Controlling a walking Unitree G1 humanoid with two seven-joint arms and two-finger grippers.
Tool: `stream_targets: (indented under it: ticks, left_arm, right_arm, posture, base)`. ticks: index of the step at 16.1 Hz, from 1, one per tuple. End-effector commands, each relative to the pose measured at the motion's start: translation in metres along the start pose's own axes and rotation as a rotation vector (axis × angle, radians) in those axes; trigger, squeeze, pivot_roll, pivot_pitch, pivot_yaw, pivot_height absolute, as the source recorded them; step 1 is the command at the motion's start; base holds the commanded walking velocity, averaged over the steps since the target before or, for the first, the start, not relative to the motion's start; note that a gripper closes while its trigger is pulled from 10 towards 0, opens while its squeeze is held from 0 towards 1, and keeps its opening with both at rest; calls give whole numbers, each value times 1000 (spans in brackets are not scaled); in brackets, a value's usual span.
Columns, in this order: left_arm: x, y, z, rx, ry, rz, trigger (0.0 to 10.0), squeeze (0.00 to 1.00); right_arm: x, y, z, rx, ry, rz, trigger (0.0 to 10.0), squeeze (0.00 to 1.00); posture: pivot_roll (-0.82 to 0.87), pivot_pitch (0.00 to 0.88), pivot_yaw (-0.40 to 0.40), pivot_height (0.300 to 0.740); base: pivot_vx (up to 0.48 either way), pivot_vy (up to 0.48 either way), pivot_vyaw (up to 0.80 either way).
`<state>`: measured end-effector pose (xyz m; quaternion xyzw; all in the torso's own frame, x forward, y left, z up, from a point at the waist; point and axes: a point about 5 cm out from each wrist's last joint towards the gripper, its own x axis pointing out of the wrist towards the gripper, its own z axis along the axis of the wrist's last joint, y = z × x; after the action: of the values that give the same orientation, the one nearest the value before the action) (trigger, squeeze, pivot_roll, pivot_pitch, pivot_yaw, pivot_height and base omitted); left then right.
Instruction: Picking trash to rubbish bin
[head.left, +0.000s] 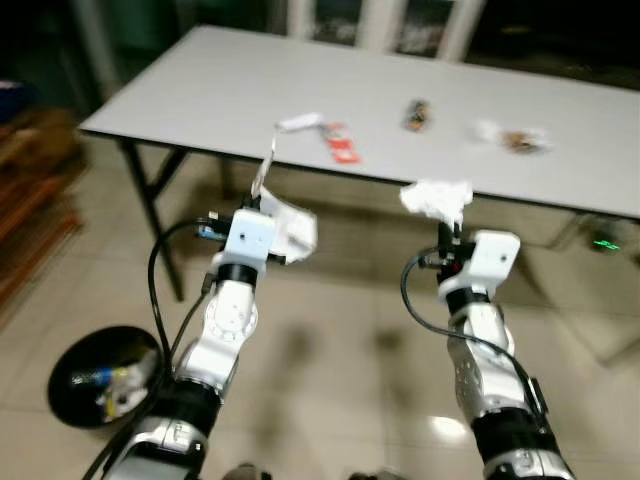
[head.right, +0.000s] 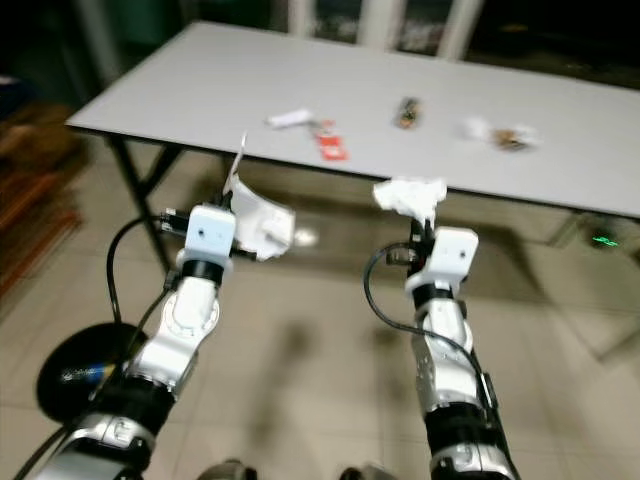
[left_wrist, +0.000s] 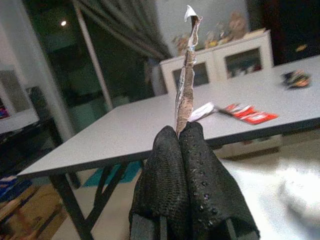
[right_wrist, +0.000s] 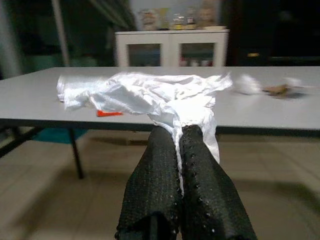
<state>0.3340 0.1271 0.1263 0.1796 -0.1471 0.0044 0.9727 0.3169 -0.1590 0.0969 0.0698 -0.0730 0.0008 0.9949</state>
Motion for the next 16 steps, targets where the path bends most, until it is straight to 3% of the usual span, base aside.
stream_targets:
  ticks: [1, 16]
  left_arm:
    - [0, -3, 1, -6, 1, -10, 10000, 0]
    - [2, 3, -4, -27, 64, 25, 10000, 0]
  right_arm:
    - [2, -3, 3, -8, -3, -5, 10000, 0]
    - [1, -2, 1, -3, 7, -8, 10000, 0]
  posture:
    - [-22, 50, -62, 740]
    - [-18, 67, -60, 740]
  base:
    - [-304, 0, 0]
    - [-20, 0, 0]
